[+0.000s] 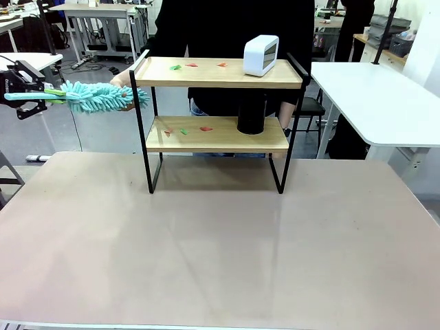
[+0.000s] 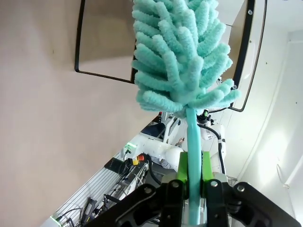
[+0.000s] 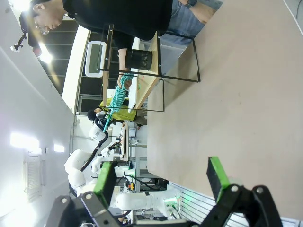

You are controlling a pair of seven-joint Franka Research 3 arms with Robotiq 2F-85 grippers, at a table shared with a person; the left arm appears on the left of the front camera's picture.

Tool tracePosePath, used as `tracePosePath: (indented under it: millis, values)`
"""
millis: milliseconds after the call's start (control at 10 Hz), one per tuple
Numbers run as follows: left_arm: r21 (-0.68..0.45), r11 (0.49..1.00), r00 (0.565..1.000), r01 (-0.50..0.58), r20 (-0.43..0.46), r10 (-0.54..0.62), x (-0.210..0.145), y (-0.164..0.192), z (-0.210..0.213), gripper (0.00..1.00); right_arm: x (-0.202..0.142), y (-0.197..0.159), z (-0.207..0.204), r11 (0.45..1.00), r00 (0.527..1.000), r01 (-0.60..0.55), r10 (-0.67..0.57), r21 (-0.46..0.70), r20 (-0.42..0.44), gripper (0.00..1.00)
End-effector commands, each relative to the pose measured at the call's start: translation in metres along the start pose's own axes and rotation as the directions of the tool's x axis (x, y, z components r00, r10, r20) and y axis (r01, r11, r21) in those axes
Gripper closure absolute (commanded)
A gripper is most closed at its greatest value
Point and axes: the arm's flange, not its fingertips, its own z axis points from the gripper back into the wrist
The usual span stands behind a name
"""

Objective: Clean the shelf.
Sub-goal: Pick up the Duster from the human.

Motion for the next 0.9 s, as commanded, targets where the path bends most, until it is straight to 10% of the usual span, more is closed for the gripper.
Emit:
tracePosePath:
  millis: [0, 300, 800]
  values:
    - [-0.023, 1.0, 1.0, 0.012, 0.005, -0.012, -0.003, -0.005, 0.001, 1.0, 0.003, 0.001, 0.0, 0.999, 1.0, -0.029, 0.029, 0.014, 0.011, 0.0]
    - [-0.032, 0.999, 0.999, 0.031, -0.009, -0.032, -0.007, -0.007, 0.003, 1.0, 0.003, 0.001, 0.0, 0.999, 1.0, -0.029, 0.029, 0.014, 0.011, 0.0]
    - [-0.036, 0.917, 0.917, 0.398, 0.055, -0.396, -0.095, -0.019, 0.041, 1.0, 0.003, 0.001, 0.0, 0.999, 1.0, -0.029, 0.029, 0.014, 0.011, 0.0]
